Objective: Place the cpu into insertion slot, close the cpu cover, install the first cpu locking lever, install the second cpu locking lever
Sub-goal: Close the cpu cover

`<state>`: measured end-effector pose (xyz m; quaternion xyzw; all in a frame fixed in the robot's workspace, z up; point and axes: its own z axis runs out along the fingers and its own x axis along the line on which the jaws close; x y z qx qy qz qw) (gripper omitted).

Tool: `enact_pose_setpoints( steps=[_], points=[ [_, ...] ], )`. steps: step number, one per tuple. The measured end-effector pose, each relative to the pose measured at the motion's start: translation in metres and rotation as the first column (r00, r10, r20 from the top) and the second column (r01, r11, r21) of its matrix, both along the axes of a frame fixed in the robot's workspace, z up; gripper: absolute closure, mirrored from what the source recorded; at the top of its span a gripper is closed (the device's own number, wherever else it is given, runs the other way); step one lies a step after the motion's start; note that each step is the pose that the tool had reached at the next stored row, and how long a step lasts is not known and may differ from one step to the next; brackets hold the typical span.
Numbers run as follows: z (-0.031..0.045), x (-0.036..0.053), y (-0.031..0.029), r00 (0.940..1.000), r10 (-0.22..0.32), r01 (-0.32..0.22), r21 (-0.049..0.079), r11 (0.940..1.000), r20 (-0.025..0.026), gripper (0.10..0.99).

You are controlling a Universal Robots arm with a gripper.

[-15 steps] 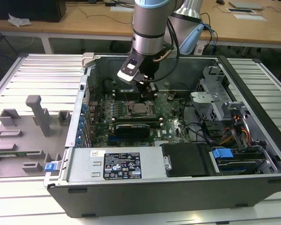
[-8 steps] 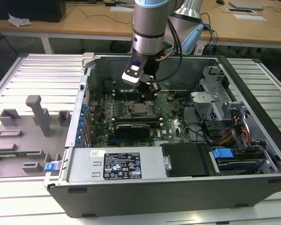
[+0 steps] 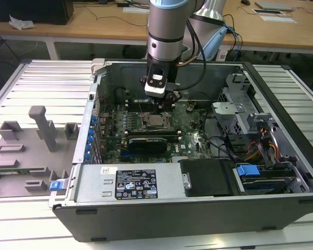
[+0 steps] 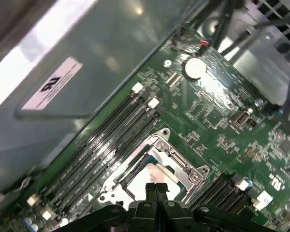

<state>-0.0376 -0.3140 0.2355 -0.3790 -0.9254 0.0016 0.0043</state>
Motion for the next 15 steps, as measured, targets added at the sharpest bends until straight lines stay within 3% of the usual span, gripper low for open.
enact_pose_setpoints(
  steps=[1, 3, 5, 8, 11, 12, 15],
  points=[
    [0.0, 0.0, 0.0, 0.9991, 0.043, -0.043, -0.001, 0.9991, 0.0, 0.98],
    [0.0, 0.0, 0.0, 0.991, 0.134, -0.134, -0.001, 0.991, -0.0001, 0.98],
    [-0.0001, 0.0, 0.0, 0.985, 0.172, -0.172, -0.001, 0.985, 0.0, 0.98],
    [-0.0001, 0.0, 0.0, 0.9606, 0.278, -0.278, -0.001, 0.9606, 0.0, 0.98],
    [-0.0001, 0.0, 0.0, 0.9396, 0.342, -0.342, -0.001, 0.9396, 0.0, 0.98],
    [-0.0001, 0.0, 0.0, 0.9261, 0.377, -0.377, -0.001, 0.9261, 0.0001, 0.98],
    [-0.0002, 0.0, 0.0, 0.8996, 0.437, -0.437, -0.001, 0.8996, 0.0016, 0.98]
  ],
)
